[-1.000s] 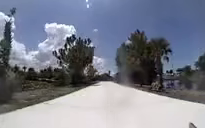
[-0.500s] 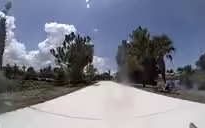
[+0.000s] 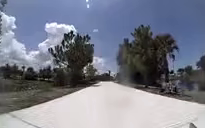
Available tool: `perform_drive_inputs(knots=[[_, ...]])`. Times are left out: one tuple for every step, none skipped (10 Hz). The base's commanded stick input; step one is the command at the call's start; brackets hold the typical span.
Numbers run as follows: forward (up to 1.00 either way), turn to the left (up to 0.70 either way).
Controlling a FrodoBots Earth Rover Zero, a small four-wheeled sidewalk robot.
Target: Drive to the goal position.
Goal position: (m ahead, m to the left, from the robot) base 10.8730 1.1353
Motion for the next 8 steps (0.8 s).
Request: perform_drive_inputs(knots=[[0.85, 0.0], [0.85, 0.0], [0.85, 0.0], [0.85, 0.0], [0.85, 0.0], [0.85, 0.0], [0.85, 0.0], [0.85, 0.0]])
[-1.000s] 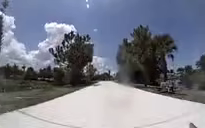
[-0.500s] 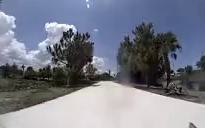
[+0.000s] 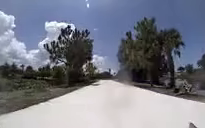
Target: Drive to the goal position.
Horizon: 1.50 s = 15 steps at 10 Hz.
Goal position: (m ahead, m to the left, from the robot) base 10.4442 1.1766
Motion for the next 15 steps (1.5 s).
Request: perform_drive_inputs(knots=[[0.85, 0.0], [0.85, 0.0], [0.85, 0.0], [0.85, 0.0], [0.85, 0.0], [0.85, 0.0], [0.85, 0.0], [0.85, 0.0], [0.85, 0.0], [0.85, 0.0], [0.85, 0.0], [0.85, 0.0], [0.85, 0.0], [0.85, 0.0], [0.85, 0.0]])
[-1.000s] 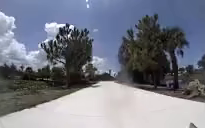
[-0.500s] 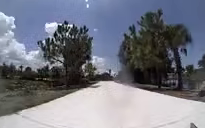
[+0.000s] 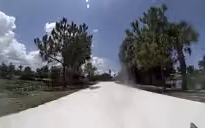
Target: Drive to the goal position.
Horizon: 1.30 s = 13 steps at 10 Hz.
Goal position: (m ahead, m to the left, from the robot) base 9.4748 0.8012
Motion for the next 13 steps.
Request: perform_drive_inputs(knots=[[0.85, 0.0], [0.85, 0.0], [0.85, 0.0], [0.85, 0.0], [0.85, 0.0], [0.85, 0.0], [0.85, 0.0], [0.85, 0.0], [0.85, 0.0], [0.85, 0.0], [0.85, 0.0], [0.85, 0.0], [0.85, 0.0]])
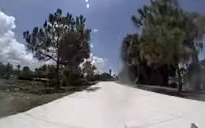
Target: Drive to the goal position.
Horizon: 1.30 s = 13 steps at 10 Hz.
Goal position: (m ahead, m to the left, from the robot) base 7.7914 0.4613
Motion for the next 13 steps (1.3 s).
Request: perform_drive_inputs(knots=[[0.85, 0.0], [0.85, 0.0], [0.85, 0.0], [0.85, 0.0], [0.85, 0.0], [0.85, 0.0], [0.85, 0.0], [0.85, 0.0], [0.85, 0.0], [0.85, 0.0], [0.85, 0.0], [0.85, 0.0], [0.85, -0.09]])
